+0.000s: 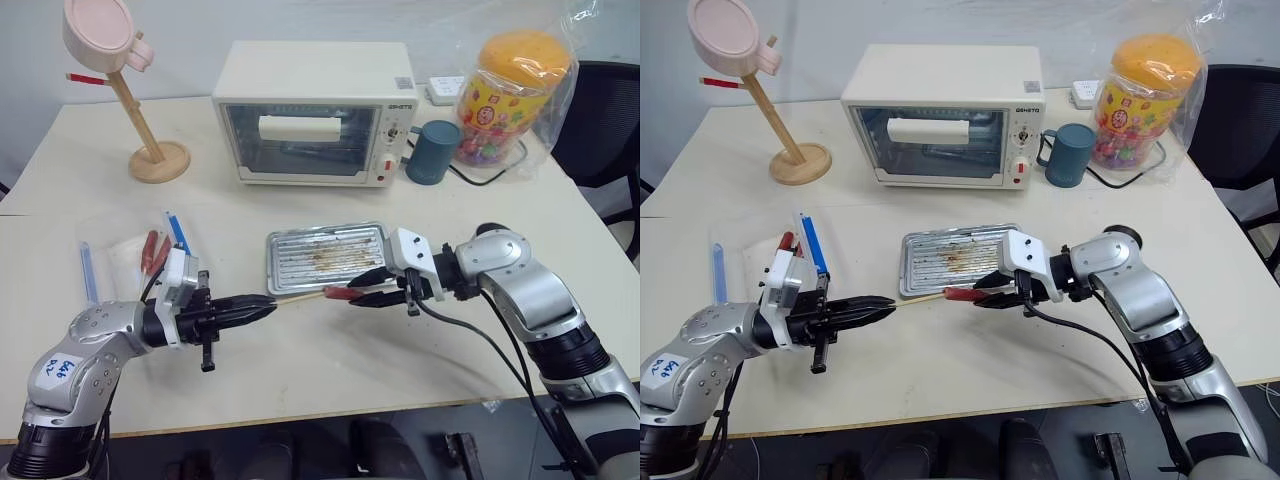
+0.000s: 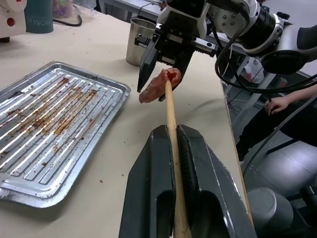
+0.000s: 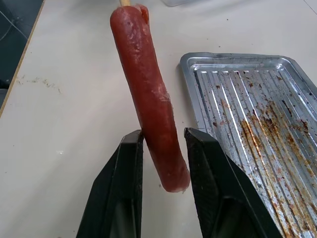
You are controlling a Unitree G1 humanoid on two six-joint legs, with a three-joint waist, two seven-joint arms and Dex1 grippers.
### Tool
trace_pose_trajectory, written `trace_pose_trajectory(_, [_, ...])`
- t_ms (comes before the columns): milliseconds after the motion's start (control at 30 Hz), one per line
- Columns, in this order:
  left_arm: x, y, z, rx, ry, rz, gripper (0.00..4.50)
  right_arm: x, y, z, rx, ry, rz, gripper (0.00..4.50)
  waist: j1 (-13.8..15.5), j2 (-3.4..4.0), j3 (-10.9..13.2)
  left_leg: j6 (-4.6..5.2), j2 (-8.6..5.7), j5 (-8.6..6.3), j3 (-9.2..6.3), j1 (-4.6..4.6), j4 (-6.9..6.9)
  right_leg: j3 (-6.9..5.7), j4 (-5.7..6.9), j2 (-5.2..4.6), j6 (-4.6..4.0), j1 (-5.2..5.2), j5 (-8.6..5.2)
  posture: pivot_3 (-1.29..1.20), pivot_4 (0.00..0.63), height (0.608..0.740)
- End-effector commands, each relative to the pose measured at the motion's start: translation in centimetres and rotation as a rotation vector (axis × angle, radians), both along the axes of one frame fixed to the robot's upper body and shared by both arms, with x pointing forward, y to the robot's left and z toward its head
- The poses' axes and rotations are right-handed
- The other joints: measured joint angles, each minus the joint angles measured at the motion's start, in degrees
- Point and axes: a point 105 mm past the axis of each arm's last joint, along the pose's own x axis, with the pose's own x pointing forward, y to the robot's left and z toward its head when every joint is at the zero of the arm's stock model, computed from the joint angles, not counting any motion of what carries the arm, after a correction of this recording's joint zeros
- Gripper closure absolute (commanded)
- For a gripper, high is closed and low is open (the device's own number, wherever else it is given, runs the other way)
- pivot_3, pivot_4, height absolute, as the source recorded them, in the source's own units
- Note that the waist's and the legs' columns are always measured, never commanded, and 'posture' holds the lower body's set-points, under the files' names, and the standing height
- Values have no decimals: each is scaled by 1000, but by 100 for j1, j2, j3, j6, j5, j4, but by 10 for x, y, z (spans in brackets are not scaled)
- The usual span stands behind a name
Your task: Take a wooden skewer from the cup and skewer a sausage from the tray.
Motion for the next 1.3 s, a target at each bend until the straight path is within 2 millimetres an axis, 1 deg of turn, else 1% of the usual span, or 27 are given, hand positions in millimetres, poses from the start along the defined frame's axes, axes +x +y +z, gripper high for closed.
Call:
trace_pose_trajectory(33, [-2, -4, 8, -2, -42, -23, 4500, -5, 1, 12, -8, -44, 35, 3181, 0, 0, 0, 0, 0, 0, 0, 0, 0, 0, 0, 0, 0, 0, 0, 0, 150, 740])
trace_pose_trajectory(200, [-2, -4, 7, 4, -42, -18, 4500, -7, -1, 23, -30, -71, 44, 3181, 1, 0, 0, 0, 0, 0, 0, 0, 0, 0, 0, 0, 0, 0, 0, 0, 150, 740])
trace_pose_trajectory(367, [-2, -5, 6, -3, -42, -18, 4500, -8, -3, 27, -38, -75, 45, 3181, 1, 0, 0, 0, 0, 0, 0, 0, 0, -1, -1, 0, 0, 0, 0, 0, 150, 740])
trace_pose_trajectory(533, [-2, -6, 6, -9, -44, -22, 4500, -9, -3, 23, -37, -55, 44, 3181, 2, 0, 0, 0, 0, 0, 0, 0, 0, 0, 0, 0, 0, 0, 0, 0, 150, 740])
trace_pose_trajectory(733, [-2, -6, 6, -7, -43, -24, 4500, -6, 2, 19, -27, -55, 37, 3181, 1, 0, 0, 0, 0, 0, 0, 0, 0, 0, 0, 0, 0, 0, 0, 0, 150, 740])
trace_pose_trajectory(933, [-1, -6, 7, -7, -45, -26, 4500, -7, 8, 14, -18, -29, 52, 3181, 1, 0, 0, 0, 0, 0, 0, 0, 0, 0, 0, 0, 0, 0, 0, 0, 150, 740])
trace_pose_trajectory(1167, [-1, -6, 7, -8, -46, -28, 4500, -7, 10, 10, -16, -10, 55, 3181, 1, 0, 0, 0, 0, 0, 0, 0, 0, 0, 0, 0, 0, 0, 0, 0, 150, 740])
trace_pose_trajectory(1233, [-1, -7, 7, -9, -45, -28, 4500, -7, 9, 8, -21, -8, 55, 3541, 1, 0, 0, 0, 0, 0, 0, 0, 0, 0, 0, 0, 0, 0, 0, 0, 150, 740])
trace_pose_trajectory(1267, [-1, -7, 7, -9, -45, -28, 4500, -7, 8, 8, -23, -11, 53, 3625, 0, 0, 0, 0, 0, 0, 0, 0, 0, 0, 0, 0, 0, 0, 0, 0, 150, 740])
trace_pose_trajectory(1300, [-1, -7, 7, -10, -45, -28, 4500, -7, 8, 8, -25, -13, 52, 3933, 0, 0, 0, 0, 0, 0, 0, 0, 0, 0, 0, 0, 0, 0, 0, 0, 150, 740])
